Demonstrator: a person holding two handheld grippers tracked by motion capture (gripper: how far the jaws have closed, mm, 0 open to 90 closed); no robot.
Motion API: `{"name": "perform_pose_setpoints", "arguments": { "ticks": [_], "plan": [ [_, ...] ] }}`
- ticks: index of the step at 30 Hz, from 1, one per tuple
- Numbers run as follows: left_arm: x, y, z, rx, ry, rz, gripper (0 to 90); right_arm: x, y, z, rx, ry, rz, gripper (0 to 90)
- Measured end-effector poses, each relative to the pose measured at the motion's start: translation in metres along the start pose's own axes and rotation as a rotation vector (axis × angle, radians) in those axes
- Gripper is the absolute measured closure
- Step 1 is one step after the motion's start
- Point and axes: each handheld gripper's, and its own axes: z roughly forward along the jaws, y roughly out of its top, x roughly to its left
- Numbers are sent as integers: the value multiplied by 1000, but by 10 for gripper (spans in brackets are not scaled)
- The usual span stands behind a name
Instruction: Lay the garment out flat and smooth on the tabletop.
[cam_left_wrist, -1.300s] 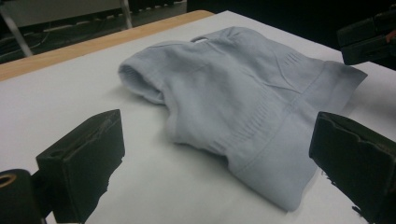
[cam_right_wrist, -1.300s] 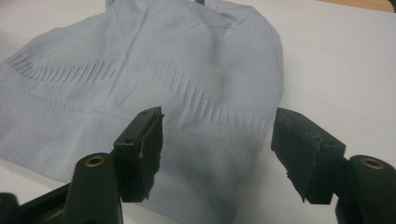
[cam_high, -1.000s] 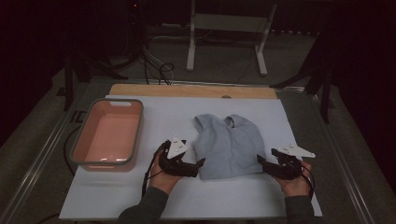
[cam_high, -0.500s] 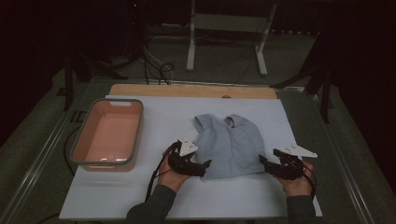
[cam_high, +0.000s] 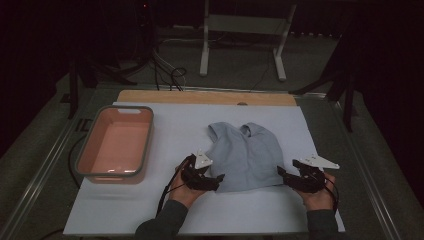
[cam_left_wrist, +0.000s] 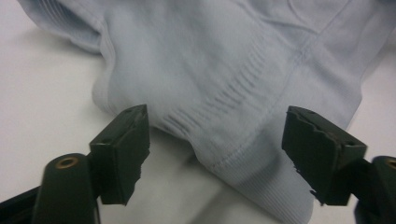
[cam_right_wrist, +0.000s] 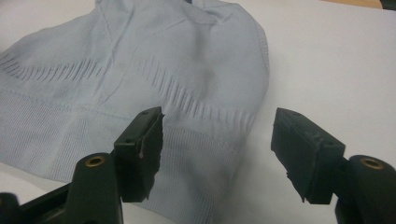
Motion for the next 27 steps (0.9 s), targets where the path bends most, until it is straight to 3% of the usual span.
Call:
{"name": "perform_pose_setpoints", "arguments": {
  "ticks": [4, 5, 11, 17, 20, 25, 27],
  "plan": [
    [1, -3, 3, 24, -33, -5, 319, -1, 0, 0, -1, -1, 2, 343],
    [2, -3, 3, 49, -41, 18, 338, -1, 0, 0, -1, -1, 2, 343],
    [1, -3, 3, 59, -62, 14, 446, 0, 0, 1, 4, -2, -1, 343],
    [1, 1, -1, 52, -52, 33, 753, 1, -1, 2, 11, -5, -7, 346],
    [1, 4, -3, 41, -53, 31, 839, 1, -1, 2, 12, -1, -14, 349],
    [1, 9, -7, 28, -48, 39, 879, 2, -2, 4, 22, 10, -25, 362],
    [2, 11, -10, 9, -40, 24, 883, 2, -2, 4, 26, 13, -29, 369]
  ]
}}
